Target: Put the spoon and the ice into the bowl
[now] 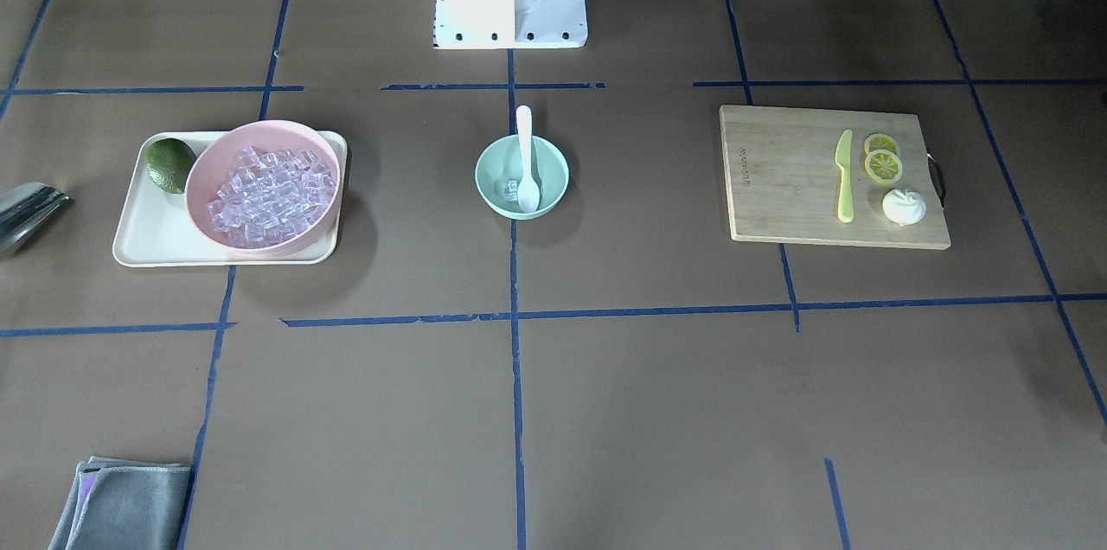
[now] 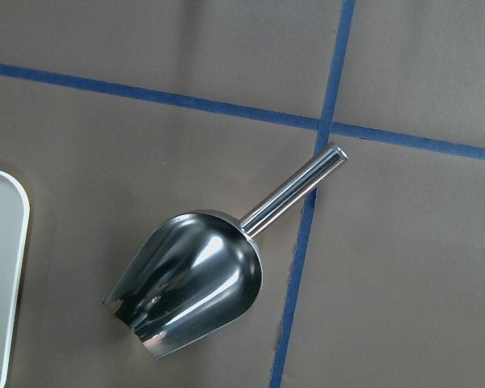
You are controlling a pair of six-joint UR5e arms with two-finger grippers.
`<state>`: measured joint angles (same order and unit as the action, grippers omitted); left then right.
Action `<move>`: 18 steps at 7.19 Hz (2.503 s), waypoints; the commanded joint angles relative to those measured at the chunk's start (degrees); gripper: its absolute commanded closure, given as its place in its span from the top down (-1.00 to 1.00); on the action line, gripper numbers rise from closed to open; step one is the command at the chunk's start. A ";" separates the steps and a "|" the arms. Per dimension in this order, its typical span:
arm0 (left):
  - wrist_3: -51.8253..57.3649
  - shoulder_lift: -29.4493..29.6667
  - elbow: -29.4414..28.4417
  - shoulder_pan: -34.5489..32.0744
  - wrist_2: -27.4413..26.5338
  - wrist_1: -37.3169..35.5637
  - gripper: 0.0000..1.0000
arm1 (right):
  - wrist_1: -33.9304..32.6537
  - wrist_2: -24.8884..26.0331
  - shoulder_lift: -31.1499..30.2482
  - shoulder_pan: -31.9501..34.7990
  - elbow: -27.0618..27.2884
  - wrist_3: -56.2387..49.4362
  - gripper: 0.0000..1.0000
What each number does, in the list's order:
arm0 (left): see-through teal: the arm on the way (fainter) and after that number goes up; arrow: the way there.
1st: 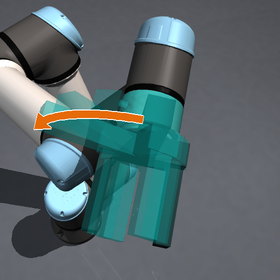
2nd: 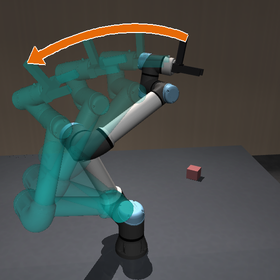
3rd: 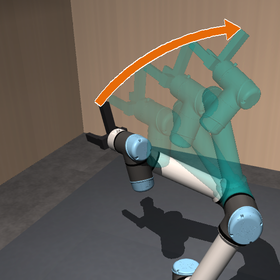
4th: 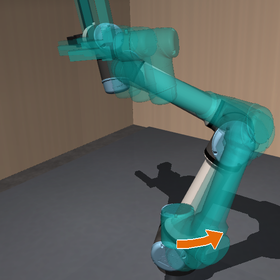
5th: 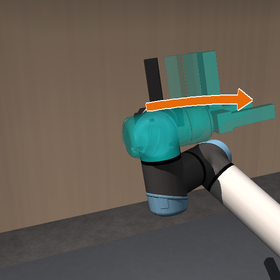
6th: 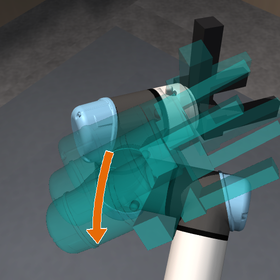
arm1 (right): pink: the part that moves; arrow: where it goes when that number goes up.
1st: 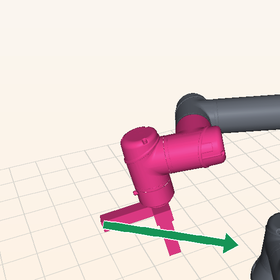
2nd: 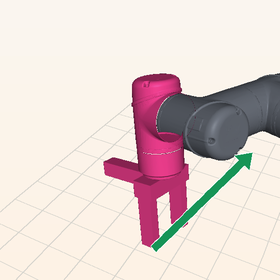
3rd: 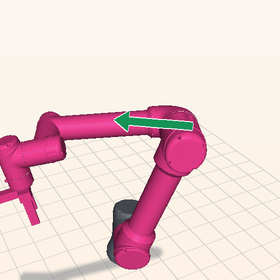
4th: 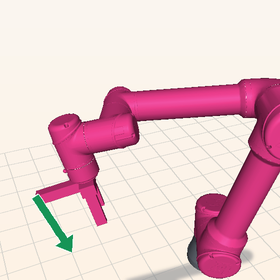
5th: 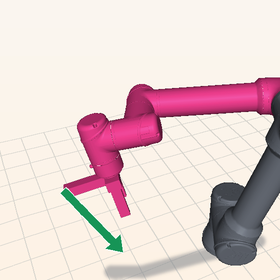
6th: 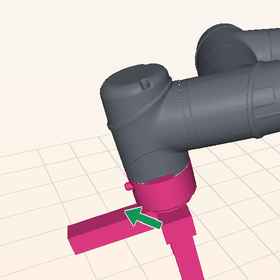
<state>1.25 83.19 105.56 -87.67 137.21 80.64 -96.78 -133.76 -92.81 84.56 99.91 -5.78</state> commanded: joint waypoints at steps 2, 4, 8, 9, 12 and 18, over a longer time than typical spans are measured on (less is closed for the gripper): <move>0.07 -2.32 0.17 0.04 0.78 0.13 1.00 | -0.34 0.43 0.08 -1.33 -0.16 -0.11 0.98; -0.11 -2.60 0.70 -0.05 0.69 0.04 1.00 | -0.34 0.60 0.26 -1.33 -0.07 -0.20 0.98; -0.11 -2.51 0.60 0.04 0.52 -0.83 1.00 | 0.19 -0.10 0.00 -1.33 -0.07 -0.02 0.98; -0.11 -2.51 1.22 0.04 0.60 -0.92 1.00 | 0.27 -0.54 0.17 -1.33 -0.42 0.15 0.98; -0.11 -2.68 1.92 0.57 0.60 -1.01 1.00 | 0.45 -0.19 -0.18 -1.33 -0.51 1.02 0.99; -0.11 -3.04 1.66 0.57 0.34 -0.92 1.00 | 0.45 -0.54 -0.09 -1.33 -0.43 0.94 0.99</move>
<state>1.14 80.18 107.26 -87.10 137.55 79.72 -96.27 -134.31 -92.89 83.24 99.28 -4.83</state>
